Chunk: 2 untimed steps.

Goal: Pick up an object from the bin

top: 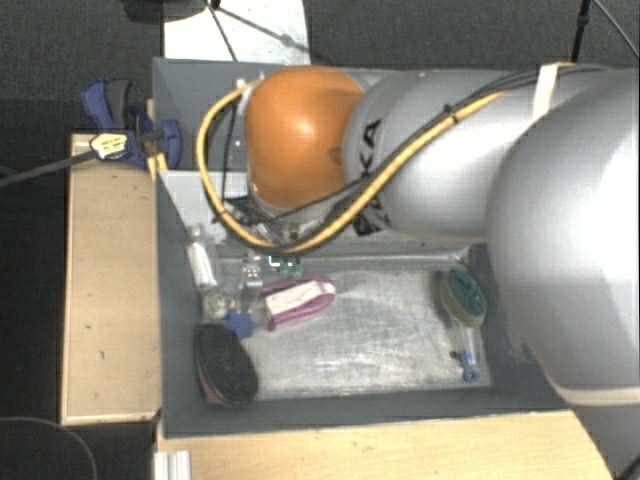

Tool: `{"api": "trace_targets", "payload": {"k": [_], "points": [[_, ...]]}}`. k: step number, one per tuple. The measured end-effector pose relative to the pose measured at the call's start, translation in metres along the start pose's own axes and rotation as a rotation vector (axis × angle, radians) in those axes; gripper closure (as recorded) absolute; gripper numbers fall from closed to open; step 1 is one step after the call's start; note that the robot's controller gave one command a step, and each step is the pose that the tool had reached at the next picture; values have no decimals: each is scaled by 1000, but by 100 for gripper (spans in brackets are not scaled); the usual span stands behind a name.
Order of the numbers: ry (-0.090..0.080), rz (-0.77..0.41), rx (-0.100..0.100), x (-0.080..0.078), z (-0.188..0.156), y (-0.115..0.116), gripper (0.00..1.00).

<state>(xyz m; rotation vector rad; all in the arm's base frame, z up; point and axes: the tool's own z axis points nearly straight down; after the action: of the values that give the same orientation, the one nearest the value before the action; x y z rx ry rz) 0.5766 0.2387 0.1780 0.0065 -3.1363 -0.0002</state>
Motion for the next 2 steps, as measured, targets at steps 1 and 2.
{"api": "trace_targets", "payload": {"k": [1,2], "points": [[-12,-27,-3,-1,108,-103,0],[-12,-77,-1,2,76,-109,0]]}}
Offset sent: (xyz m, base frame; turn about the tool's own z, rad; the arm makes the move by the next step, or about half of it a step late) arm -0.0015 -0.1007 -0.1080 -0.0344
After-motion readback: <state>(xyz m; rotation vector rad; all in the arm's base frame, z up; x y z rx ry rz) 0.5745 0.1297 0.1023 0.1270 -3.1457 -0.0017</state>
